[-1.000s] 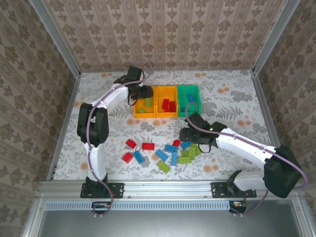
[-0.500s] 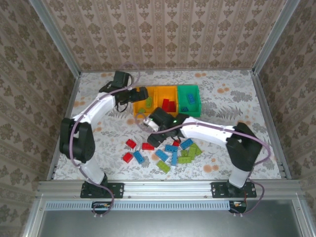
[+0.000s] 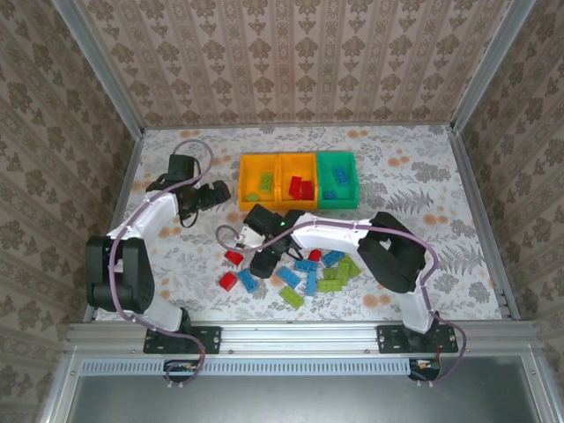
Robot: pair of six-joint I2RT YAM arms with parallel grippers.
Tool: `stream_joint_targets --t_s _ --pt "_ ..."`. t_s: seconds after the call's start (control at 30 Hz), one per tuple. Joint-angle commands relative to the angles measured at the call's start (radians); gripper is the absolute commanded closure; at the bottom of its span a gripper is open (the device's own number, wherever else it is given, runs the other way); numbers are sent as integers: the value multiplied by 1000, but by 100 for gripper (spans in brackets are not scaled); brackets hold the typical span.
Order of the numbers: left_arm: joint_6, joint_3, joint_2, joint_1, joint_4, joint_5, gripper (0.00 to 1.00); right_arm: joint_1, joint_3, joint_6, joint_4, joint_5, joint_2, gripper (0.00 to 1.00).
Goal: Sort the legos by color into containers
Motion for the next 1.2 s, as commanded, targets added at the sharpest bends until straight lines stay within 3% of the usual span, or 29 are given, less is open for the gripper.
stream_joint_targets --t_s 0.0,0.17,0.4,0.53,0.73,0.93,1.17 --pt "-10 -21 -45 19 -4 4 0 2 22 -37 -26 -33 42 25" --pt "-10 -48 -67 38 -4 4 0 3 21 -65 -70 -29 71 37" --pt "-16 -65 -80 52 -4 11 0 1 2 -35 -40 -8 41 68" --pt "-13 -76 -95 54 -9 4 0 -24 -32 17 46 2 -57 70" --pt "-4 -103 -127 51 -11 -8 0 -191 -54 227 174 55 -196 72" --pt "17 -134 -145 12 -28 -40 0 -358 132 456 5 128 -95 74" --pt "30 -182 -180 -93 -94 -96 0 -452 332 644 -111 82 68 74"
